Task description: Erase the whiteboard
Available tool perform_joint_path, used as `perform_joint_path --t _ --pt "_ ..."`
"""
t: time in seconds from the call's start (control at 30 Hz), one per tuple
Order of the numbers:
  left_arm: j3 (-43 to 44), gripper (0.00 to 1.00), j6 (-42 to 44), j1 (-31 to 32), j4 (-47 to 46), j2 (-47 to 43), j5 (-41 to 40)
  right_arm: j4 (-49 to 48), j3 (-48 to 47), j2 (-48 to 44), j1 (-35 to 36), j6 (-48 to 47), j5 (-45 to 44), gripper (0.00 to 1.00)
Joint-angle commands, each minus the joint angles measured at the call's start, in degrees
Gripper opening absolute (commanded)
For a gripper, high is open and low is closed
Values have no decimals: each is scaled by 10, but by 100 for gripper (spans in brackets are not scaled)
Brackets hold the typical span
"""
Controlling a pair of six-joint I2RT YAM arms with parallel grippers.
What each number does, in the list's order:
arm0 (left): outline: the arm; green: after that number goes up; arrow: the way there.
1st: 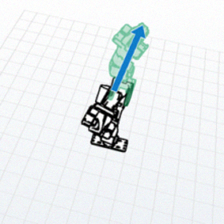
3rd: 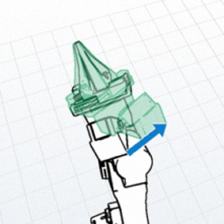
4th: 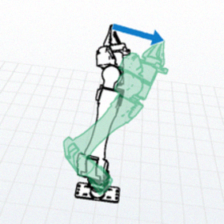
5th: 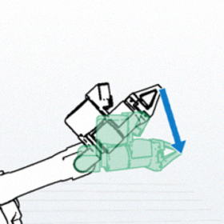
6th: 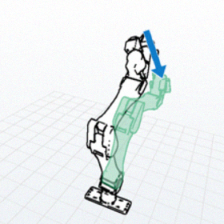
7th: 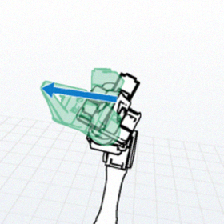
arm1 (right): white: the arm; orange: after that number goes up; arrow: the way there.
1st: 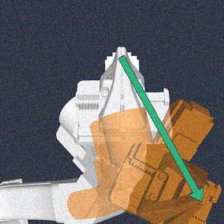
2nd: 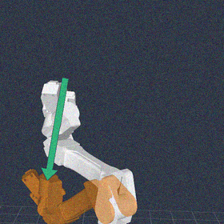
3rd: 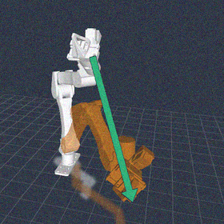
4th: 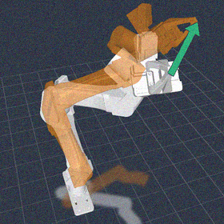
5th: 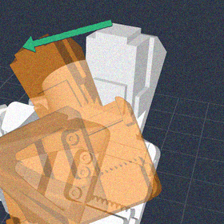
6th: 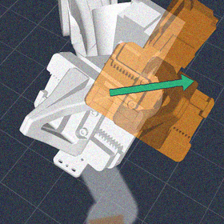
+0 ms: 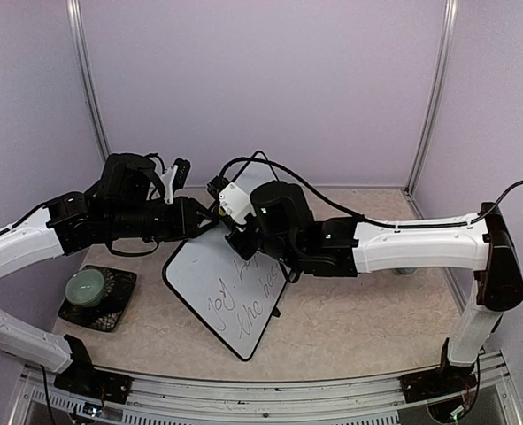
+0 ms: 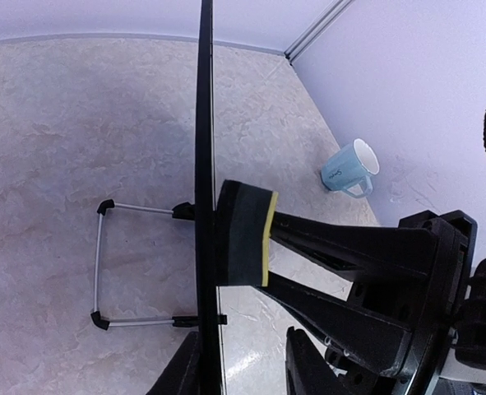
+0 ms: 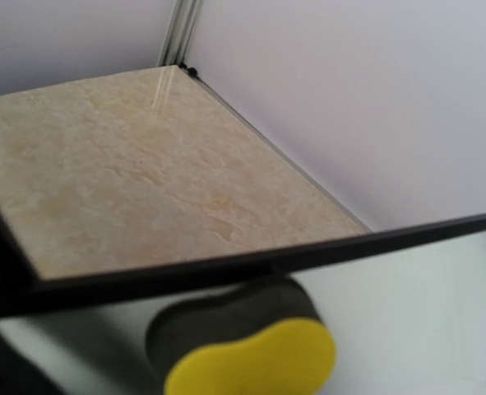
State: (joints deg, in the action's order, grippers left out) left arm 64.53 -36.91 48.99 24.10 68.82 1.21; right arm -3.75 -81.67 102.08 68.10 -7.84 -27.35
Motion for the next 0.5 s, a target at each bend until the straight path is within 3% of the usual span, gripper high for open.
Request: perform_joint_path --t 0.0,0.47 --pt "6 36 0 13 -64 -19 35 14 17 -1 29 12 39 0" --pt "3 44 -17 12 -71 -25 15 3 35 -16 61 26 43 0"
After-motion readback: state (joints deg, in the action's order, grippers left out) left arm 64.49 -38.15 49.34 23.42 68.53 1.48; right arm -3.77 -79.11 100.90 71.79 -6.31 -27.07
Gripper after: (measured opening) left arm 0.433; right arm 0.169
